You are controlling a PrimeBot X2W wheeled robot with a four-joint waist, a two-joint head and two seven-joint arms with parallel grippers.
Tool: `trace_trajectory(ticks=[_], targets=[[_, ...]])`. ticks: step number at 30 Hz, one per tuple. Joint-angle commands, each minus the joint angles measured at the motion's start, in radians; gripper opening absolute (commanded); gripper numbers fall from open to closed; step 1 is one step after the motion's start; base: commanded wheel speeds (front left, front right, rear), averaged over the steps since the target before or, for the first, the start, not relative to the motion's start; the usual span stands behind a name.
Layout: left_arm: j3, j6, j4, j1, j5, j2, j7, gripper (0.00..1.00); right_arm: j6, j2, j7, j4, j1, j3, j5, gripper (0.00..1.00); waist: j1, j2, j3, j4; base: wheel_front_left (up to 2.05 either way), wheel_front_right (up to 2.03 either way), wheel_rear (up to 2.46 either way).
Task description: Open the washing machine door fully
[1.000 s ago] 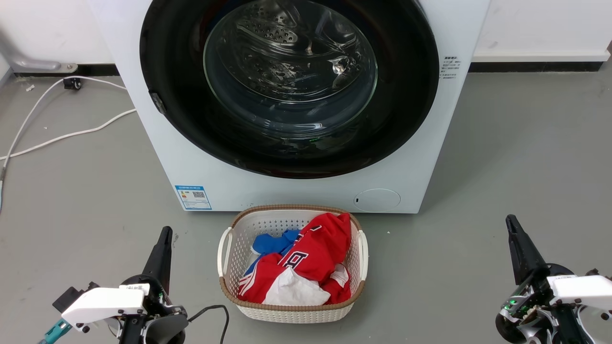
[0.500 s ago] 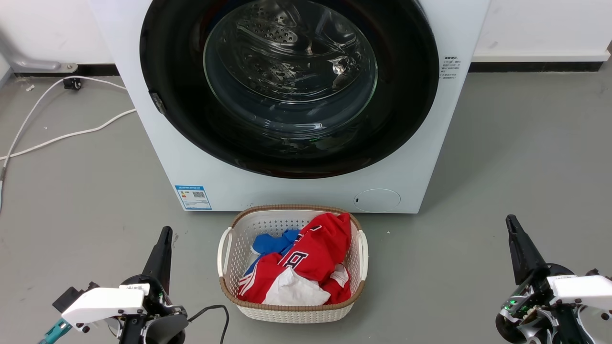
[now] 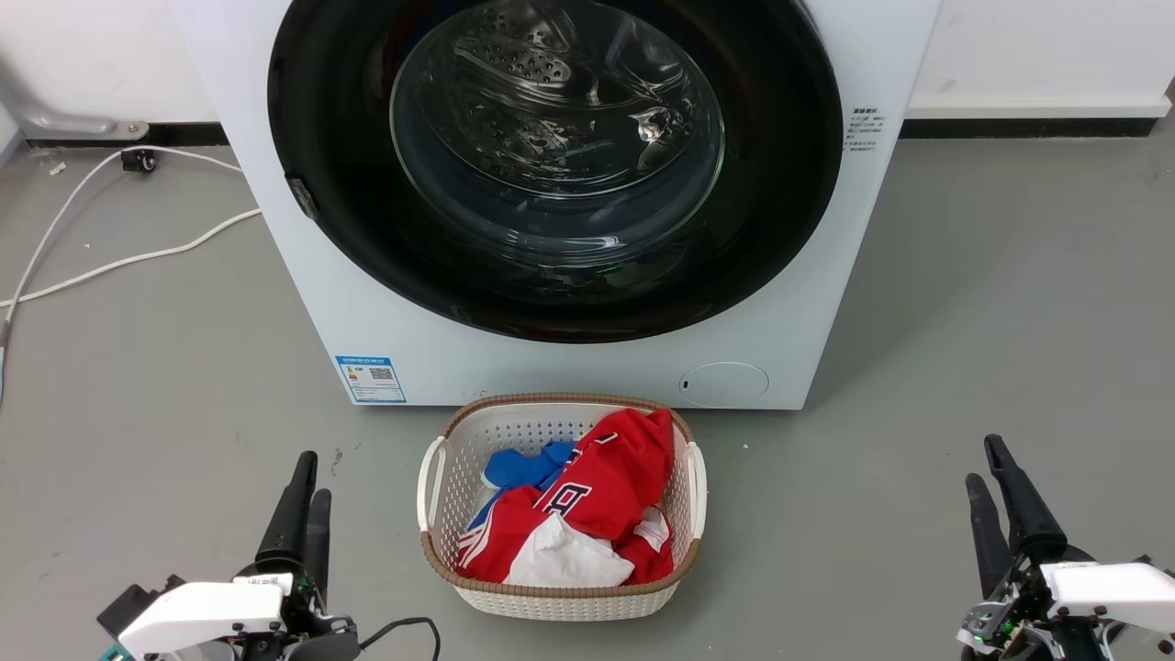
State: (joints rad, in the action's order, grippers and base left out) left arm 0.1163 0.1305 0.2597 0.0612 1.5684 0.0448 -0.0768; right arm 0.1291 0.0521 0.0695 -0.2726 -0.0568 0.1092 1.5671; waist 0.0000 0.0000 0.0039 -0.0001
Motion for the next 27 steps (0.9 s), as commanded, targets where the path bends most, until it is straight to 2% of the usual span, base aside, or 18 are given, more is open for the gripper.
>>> trace_trajectory(ticks=[1,3,4,6,15,27], targets=[[0.007,0.000,-0.025,0.012,-0.021,0.003,0.008,1.00,0.001,0.003,-0.007,0.024,-0.009,0.006,-0.023,1.00,0.0000,0.0000,0.000,0.000,0.00,0.00,0.00],[0.012,-0.006,-0.037,0.012,-0.058,0.003,0.018,1.00,0.001,0.003,-0.017,0.032,-0.006,0.014,-0.059,1.00,0.0000,0.0000,0.001,0.000,0.00,0.00,0.00],[0.012,-0.021,-0.064,0.011,-0.123,0.003,0.032,1.00,0.001,0.003,-0.031,0.051,-0.003,0.021,-0.123,1.00,0.0000,0.0000,0.002,0.000,0.00,0.00,0.00],[0.006,-0.034,-0.084,0.010,-0.169,0.003,0.041,1.00,0.001,0.003,-0.040,0.068,0.000,0.022,-0.173,1.00,0.0000,0.0000,0.002,0.000,0.00,0.00,0.00],[-0.054,-0.091,-0.154,-0.007,-0.430,0.004,0.084,1.00,0.001,0.002,-0.082,0.154,0.021,0.005,-0.426,1.00,0.0000,0.0000,0.005,0.001,0.00,0.00,0.00],[-0.115,-0.141,-0.179,-0.025,-0.681,0.017,0.129,1.00,0.002,0.002,-0.126,0.233,0.053,-0.028,-0.721,1.00,0.0000,0.0000,0.007,0.002,0.00,0.00,0.00]])
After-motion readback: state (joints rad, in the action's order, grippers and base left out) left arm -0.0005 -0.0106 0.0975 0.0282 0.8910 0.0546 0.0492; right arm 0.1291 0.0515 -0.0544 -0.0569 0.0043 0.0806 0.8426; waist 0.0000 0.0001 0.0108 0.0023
